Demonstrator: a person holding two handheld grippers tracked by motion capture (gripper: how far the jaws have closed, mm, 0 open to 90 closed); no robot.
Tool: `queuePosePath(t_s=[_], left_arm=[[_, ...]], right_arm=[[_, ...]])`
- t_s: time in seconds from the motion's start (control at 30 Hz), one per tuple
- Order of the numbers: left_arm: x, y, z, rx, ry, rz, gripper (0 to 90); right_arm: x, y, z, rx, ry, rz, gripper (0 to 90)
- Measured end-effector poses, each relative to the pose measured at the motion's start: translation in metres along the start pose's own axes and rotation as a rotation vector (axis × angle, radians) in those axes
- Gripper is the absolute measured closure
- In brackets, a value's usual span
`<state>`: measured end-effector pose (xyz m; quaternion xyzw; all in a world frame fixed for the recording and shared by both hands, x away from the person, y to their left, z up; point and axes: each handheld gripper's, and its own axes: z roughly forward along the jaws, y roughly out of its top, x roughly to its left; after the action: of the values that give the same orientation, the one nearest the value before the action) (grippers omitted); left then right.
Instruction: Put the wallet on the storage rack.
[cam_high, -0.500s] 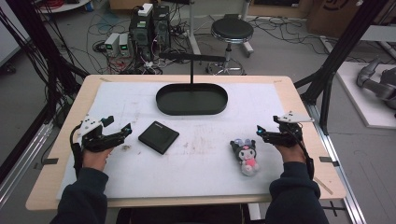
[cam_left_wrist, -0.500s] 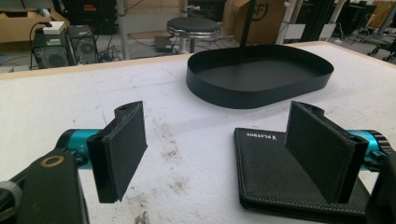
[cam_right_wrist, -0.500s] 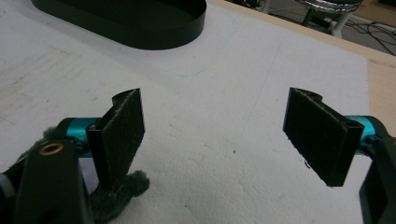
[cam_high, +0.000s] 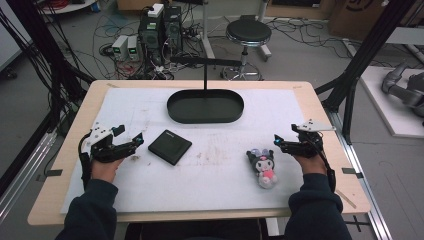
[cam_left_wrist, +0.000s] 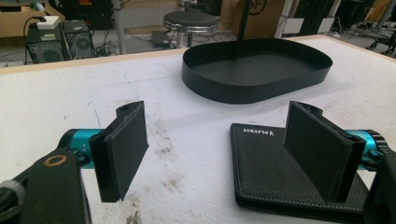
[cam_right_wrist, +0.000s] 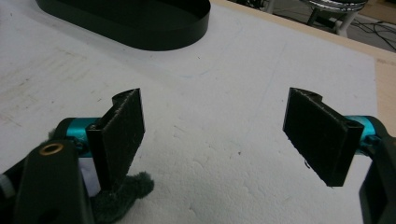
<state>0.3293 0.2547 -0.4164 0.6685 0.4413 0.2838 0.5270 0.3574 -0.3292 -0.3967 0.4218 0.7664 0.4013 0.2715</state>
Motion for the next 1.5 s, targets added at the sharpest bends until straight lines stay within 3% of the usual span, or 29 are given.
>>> queuePosePath(t_s=[0.27,0.4,0.67,0.73,0.87,1.1,1.13,1.3,1.33,1.37,1.43,1.5], left_arm=[[0.001,-0.002,-0.002,0.011,-0.039,-0.018,31.4],[-0.003,-0.005,0.007,0.071,-0.083,-0.023,34.0],[-0.006,-0.009,0.018,0.129,-0.102,-0.029,34.2],[-0.006,-0.010,0.020,0.139,-0.101,-0.028,34.2],[-0.005,-0.009,0.019,0.140,-0.081,-0.027,33.6],[0.002,-0.007,0.011,0.111,-0.039,-0.023,32.0],[0.003,-0.007,0.009,0.103,-0.030,-0.020,31.7],[0.008,-0.007,0.004,0.092,-0.009,-0.011,31.7],[0.010,-0.007,0.003,0.091,-0.007,-0.010,31.7],[0.010,-0.007,0.003,0.090,0.000,-0.009,31.7],[0.014,-0.006,0.000,0.086,0.011,-0.005,32.0],[0.017,-0.006,-0.002,0.075,0.020,-0.009,32.2]], right_arm=[[0.015,0.009,0.000,-0.012,0.031,-0.029,21.1],[0.018,0.008,-0.001,-0.004,0.028,-0.033,21.2],[0.016,0.007,0.000,0.003,0.033,-0.024,21.2],[0.016,0.007,0.001,0.006,0.034,-0.025,21.2],[0.024,0.012,0.002,-0.002,0.085,-0.019,21.2],[0.051,0.034,0.013,-0.019,0.171,-0.040,21.2],[0.059,0.043,0.016,-0.024,0.195,-0.054,21.2],[0.071,0.056,0.023,-0.031,0.225,-0.066,21.3],[0.080,0.065,0.031,-0.031,0.256,-0.068,21.5],[0.080,0.065,0.031,-0.031,0.256,-0.068,21.5],[0.097,0.077,0.045,-0.013,0.294,-0.103,23.6],[0.104,0.081,0.051,-0.010,0.312,-0.116,25.0]])
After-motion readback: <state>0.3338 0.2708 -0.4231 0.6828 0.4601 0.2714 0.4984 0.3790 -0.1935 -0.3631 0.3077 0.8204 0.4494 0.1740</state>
